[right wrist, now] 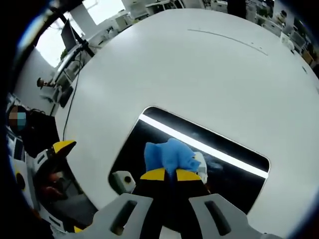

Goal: Wipe the mirror surface with the cleaning cloth until all visible marks leave the cleaned area.

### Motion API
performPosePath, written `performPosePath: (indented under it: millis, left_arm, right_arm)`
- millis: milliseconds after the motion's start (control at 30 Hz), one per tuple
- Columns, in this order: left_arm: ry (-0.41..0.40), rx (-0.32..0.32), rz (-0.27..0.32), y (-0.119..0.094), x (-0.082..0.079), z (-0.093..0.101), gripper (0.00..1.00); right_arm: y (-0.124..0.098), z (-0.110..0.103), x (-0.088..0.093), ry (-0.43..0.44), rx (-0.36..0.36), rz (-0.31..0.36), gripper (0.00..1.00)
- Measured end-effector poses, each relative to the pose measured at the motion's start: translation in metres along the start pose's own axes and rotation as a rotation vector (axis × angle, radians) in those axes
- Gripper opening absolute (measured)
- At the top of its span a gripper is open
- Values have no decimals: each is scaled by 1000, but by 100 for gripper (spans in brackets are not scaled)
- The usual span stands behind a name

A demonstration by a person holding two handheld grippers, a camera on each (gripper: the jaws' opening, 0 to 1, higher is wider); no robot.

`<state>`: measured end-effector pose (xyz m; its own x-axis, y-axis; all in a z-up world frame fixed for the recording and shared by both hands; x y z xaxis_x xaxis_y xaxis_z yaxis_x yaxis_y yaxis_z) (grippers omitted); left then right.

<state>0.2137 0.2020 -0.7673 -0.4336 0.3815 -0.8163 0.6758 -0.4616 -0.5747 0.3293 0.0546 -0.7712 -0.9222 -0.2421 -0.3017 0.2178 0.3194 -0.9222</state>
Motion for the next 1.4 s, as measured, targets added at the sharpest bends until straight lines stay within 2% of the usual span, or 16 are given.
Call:
performPosePath:
  millis: [133,733,1067,1400]
  left_arm:
    - [-3,-1,3,0,0,0,99]
    - [-7,9,2,0,0,1,99]
    - [-2,16,1,1,0,1,99]
    - [-5,20,7,0,-1,2,99]
  right_arm:
    - [6,4,-10,8,3,-5,0]
    - [16,10,-33,14,22,-7,0]
    - [17,9,-42,-18,39,21,0]
    - [17,8,-44,-26,53,15,0]
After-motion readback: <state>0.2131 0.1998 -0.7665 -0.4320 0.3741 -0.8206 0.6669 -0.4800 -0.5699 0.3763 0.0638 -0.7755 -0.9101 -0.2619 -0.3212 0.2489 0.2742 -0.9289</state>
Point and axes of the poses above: the point that each gripper's makers call its tool centre point, and the gripper's own axes: y roughly forward along the fingers, z roughly to its right, x roughly out of its underside, the point moved 8 cm from there along -y, roughly backward along the fingers, and after that the axes turned 10 degrees about y, right-handed, at the moved point
